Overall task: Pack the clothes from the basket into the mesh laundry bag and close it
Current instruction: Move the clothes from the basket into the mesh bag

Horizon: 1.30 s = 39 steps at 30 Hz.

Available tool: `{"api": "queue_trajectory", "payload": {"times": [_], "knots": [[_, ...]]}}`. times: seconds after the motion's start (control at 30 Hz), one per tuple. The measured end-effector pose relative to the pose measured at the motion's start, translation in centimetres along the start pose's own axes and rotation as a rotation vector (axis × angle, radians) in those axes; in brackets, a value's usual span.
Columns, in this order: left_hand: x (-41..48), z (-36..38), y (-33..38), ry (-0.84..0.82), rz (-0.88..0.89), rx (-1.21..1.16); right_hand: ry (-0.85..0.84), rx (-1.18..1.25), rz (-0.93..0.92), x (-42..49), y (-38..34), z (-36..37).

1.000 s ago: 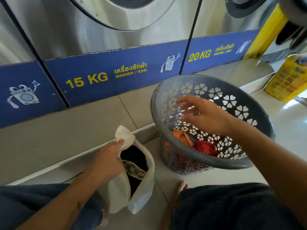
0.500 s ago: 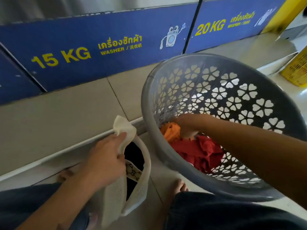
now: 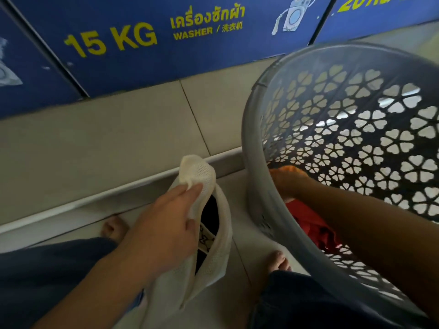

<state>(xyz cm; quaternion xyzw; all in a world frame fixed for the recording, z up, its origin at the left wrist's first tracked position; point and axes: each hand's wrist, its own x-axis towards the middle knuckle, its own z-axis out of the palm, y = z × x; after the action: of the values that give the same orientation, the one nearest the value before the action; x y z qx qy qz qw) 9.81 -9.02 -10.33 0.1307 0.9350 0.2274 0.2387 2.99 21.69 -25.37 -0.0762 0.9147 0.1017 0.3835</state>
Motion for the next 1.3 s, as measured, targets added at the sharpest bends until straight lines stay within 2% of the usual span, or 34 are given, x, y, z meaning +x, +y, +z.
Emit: {"api": "queue_trajectory", "payload": {"times": [0.17, 0.3, 0.47, 0.57, 0.7, 0.8, 0.87, 0.97, 1.07, 1.2, 1.3], "knots": [[0.2, -0.1, -0.2, -0.047, 0.035, -0.002, 0.001, 0.089, -0.037, -3.2, 0.1, -2.0], [0.1, -0.5, -0.9, -0.072, 0.041, -0.021, 0.153, 0.307, -0.017, -10.1, 0.0, -5.9], [-1.1, -1.5, 0.4, 0.010, 0.058, -0.162, 0.485, 0.503, 0.060, -19.1, 0.4, -10.0], [-2.2, -1.8, 1.2, 0.037, 0.138, -0.240, 0.770, 0.583, 0.047, -24.7, -1.5, -11.6], [-3.3, -2.2, 0.9, 0.081, 0.162, -0.302, 1.182, 0.495, -0.028, -30.9, -7.1, -12.2], [-4.0, -2.5, -0.2, 0.123, 0.120, -0.336, 1.354, 0.388, -0.056, -33.7, -12.0, -11.9], [-4.4, -2.5, -1.0, 0.157, 0.088, -0.381, 1.311, 0.355, -0.048, -33.4, -13.9, -10.8], [-4.9, -2.5, -1.9, 0.187, 0.057, -0.431, 1.013, 0.487, -0.112, -31.6, -14.8, -8.8], [-5.1, -2.5, -2.3, 0.185, 0.052, -0.437, 0.873, 0.460, -0.144, -30.7, -14.7, -7.4], [-5.3, -2.7, -2.8, 0.193, 0.065, -0.410, 0.915, 0.436, -0.057, -30.0, -14.0, -7.0], [-5.5, -3.0, -3.1, 0.185, 0.073, -0.387, 1.031, 0.466, -0.040, -29.3, -13.2, -7.2]]}}
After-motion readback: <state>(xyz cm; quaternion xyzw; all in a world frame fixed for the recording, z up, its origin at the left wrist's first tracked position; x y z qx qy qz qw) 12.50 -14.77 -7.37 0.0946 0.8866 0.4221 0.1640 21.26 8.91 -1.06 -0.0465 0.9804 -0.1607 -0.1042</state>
